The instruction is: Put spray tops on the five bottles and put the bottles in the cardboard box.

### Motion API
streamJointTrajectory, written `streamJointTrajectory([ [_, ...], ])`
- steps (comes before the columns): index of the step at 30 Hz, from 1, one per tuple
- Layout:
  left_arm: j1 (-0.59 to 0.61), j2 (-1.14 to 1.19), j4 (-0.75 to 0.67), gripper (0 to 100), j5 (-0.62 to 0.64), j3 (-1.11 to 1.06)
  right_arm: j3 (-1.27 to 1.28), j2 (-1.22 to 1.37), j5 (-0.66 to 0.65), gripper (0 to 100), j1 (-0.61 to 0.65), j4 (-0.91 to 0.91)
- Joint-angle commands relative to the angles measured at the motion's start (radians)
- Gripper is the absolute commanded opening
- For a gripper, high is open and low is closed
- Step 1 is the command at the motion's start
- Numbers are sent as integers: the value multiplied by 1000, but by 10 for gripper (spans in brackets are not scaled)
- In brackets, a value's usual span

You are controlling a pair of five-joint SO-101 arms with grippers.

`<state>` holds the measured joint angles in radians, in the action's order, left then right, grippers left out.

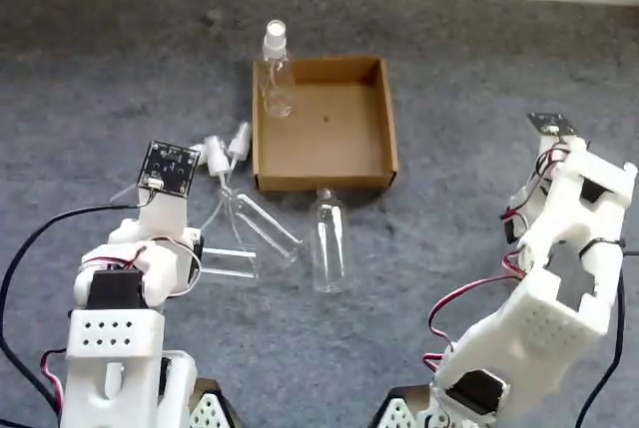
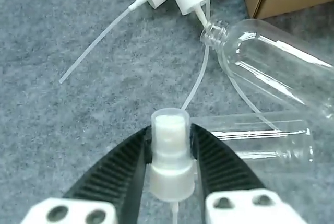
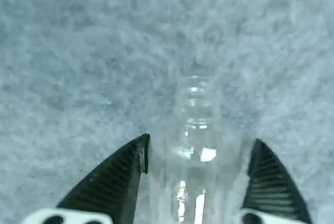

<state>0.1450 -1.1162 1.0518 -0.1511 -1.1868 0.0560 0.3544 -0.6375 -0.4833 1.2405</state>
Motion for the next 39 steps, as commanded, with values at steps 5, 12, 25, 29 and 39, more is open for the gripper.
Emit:
streamJointTrajectory([
  [5,-25,-13,-18,4,6,2,-73,-61,9,52,10,64],
  [12,-25,-13,-18,4,8,5,-156,-259,104,4,96,226],
  [25,-19,-15,-12,4,84,130,203,-969,408,4,699,70],
  [29,-21,-15,-12,4,157,269,397,-1135,450,4,875,-59],
  [39,-25,-15,-18,5,565,549,766,-1233,445,4,1098,-409],
])
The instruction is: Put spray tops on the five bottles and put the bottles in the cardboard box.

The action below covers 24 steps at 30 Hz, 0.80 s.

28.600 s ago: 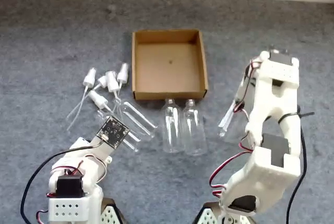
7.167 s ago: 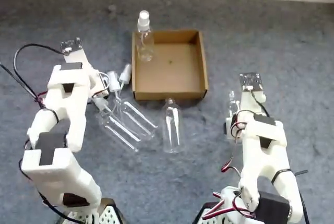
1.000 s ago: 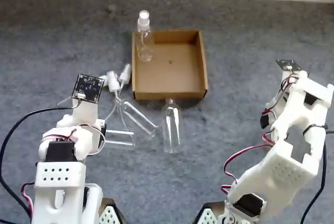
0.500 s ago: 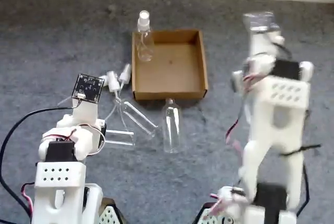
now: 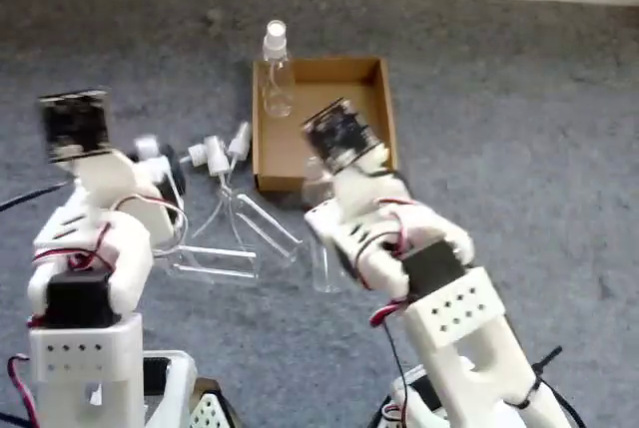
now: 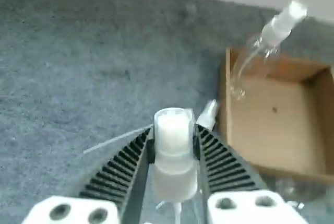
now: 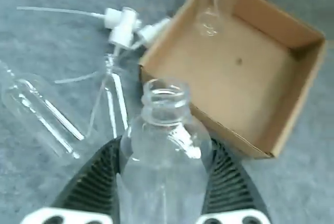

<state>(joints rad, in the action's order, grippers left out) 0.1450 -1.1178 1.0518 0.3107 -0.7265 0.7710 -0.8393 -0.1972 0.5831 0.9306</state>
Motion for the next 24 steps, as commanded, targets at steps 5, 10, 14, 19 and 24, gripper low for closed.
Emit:
streamJointTrajectory([
  [5,-25,-15,-18,8,230,101,171,-41,6,4,105,-163],
  [10,-18,-73,-37,7,310,94,248,-41,5,4,213,-237],
  [14,33,-245,-44,4,308,10,297,-41,-58,4,231,-282],
  [19,90,-486,-199,7,288,-211,314,-41,-84,4,231,-291],
  [24,85,-608,-265,5,210,-351,317,-41,-84,4,231,-289],
])
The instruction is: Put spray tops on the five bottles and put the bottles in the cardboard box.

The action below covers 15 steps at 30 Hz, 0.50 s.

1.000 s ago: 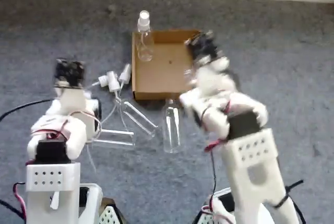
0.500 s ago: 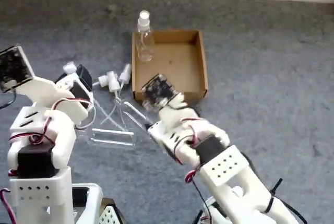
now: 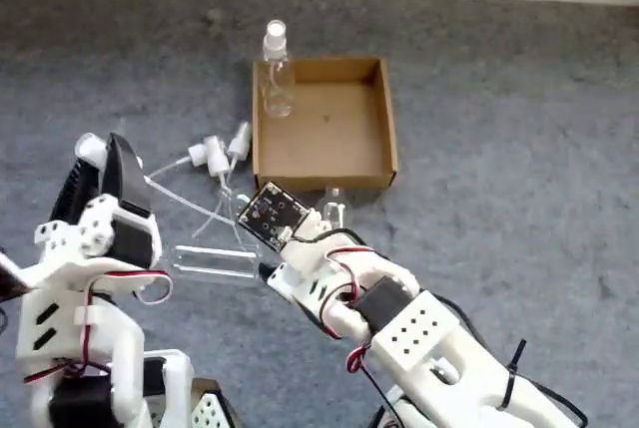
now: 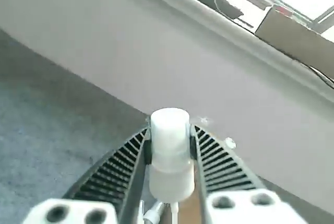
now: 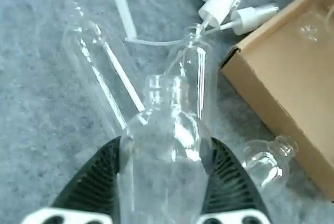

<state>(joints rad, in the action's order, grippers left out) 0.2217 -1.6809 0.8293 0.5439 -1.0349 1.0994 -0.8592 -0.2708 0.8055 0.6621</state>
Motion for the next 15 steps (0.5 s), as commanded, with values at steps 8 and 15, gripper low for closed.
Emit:
streamJointTrajectory([
  [8,-27,-48,-89,7,-18,-97,-10,-21,-11,4,10,-21],
  [15,-107,-48,-92,6,-25,-105,-8,-21,-11,4,10,-21],
])
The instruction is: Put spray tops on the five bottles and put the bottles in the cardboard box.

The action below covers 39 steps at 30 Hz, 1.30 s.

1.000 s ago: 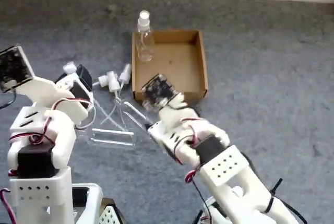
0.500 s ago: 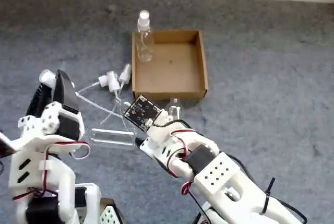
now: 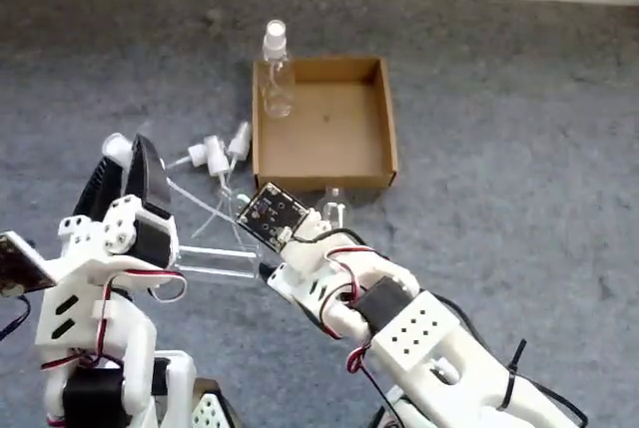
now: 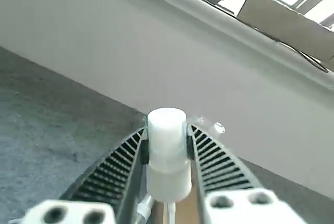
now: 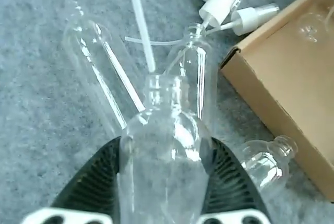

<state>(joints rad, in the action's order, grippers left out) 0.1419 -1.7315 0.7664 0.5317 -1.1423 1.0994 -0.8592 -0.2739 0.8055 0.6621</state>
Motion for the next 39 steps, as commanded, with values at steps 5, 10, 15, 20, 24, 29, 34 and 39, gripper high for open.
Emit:
streamJointTrajectory([
  [5,-42,2,-31,6,-12,-19,-8,-21,-8,4,10,-21],
  [10,-145,2,-26,7,-12,-28,-8,-21,-8,4,10,-21],
  [15,-211,2,-26,8,-26,-62,-13,-21,-8,4,7,-21],
  [20,-311,2,-25,8,-48,-71,-19,-22,112,4,2,-21],
  [24,-367,2,14,8,-60,-70,-24,-25,146,4,2,-35],
  [29,-383,2,48,8,-117,-65,-39,-151,147,4,-12,-84],
  [34,-394,2,49,8,-120,-65,-31,-317,147,4,-51,-85],
  [39,-496,2,54,8,-198,-73,-18,-381,147,4,-51,-79],
])
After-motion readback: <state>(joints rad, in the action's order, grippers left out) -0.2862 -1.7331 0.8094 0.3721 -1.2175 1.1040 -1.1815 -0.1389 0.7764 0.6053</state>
